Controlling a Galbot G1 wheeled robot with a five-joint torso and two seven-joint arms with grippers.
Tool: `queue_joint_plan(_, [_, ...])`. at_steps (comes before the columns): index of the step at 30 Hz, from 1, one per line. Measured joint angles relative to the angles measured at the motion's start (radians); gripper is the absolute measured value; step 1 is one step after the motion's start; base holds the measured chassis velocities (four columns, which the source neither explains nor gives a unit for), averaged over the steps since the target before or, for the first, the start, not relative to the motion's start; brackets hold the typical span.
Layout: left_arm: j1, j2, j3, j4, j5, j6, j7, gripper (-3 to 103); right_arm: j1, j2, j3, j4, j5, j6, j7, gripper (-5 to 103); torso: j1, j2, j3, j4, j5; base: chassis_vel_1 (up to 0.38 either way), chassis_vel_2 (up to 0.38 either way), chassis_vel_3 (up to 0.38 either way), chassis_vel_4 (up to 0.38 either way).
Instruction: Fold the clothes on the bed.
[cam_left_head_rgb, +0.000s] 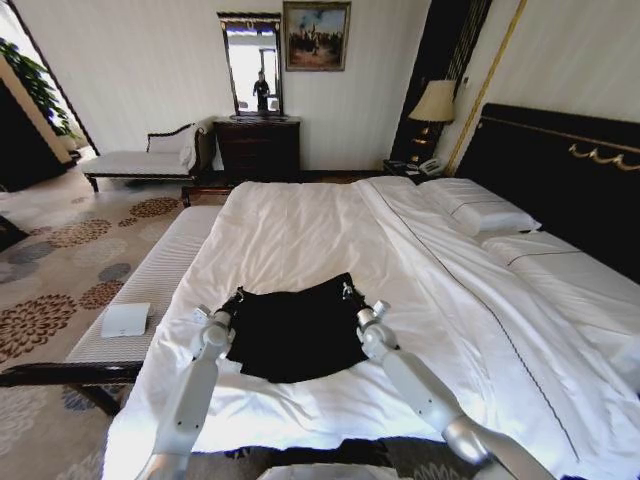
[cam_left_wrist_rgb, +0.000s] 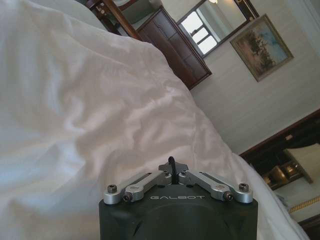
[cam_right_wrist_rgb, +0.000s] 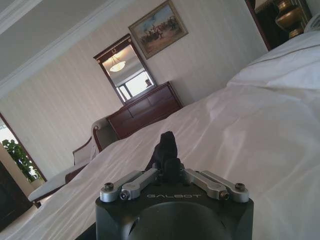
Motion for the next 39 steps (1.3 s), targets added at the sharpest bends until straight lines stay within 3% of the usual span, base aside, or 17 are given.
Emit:
queue_joint_plan(10, [0.006,-0.018,-0.014,-0.022,-0.047,-0.008,0.004,1,0.025,-0.014,0.01,-0.094,-0.002,0.008,-0.024,2,0.0,0.0,0.0,-0.0003,0.0,0.0,0.0,0.0,0.0])
queue_joint_plan(12, [0.033,0.001,-0.011,-0.068,-0.085,0.001,0.012,1,0.015,-0.022,0.01,-0.086,0.002,0.015,-0.042,15,0.0,0.0,0.0,-0.0001,0.0001,0.0,0.0,0.0,0.0])
queue_joint_plan(13, [0.053,0.013,-0.01,-0.101,-0.107,0.007,0.016,1,0.006,-0.032,0.01,-0.074,0.008,0.02,-0.055,15,0.0,0.0,0.0,0.0001,0.0001,0.0,0.0,0.0,0.0])
queue_joint_plan(15, [0.081,0.028,-0.008,-0.141,-0.127,0.013,0.022,1,-0.008,-0.048,0.01,-0.055,0.015,0.027,-0.074,13,0.0,0.0,0.0,0.0001,-0.0002,0.0,0.0,0.0,0.0])
queue_joint_plan(17, [0.142,0.058,-0.006,-0.214,-0.147,0.02,0.033,1,-0.044,-0.082,0.01,-0.022,0.027,0.037,-0.103,3,0.0,0.0,0.0,0.0003,-0.0002,0.0,0.0,0.0,0.0])
queue_joint_plan(22, [0.266,0.09,-0.016,-0.342,-0.163,0.025,0.043,1,-0.169,-0.175,0.019,0.085,0.04,0.059,-0.144,2,-0.001,0.0,0.0,-0.0002,0.0003,0.0,0.0,0.0,0.0])
queue_joint_plan(30, [0.416,0.087,-0.024,-0.406,-0.115,0.023,0.062,1,-0.314,-0.236,0.058,0.209,0.035,0.102,-0.157,2,0.0,0.0,0.0,-0.0001,0.0,0.0,0.0,0.0,0.0])
queue_joint_plan(39, [0.573,0.02,-0.033,-0.475,0.011,0.03,0.051,1,-0.45,-0.27,0.099,0.257,-0.023,0.121,-0.135,2,0.0,0.0,0.0,0.0,0.0001,0.0,0.0,0.0,0.0])
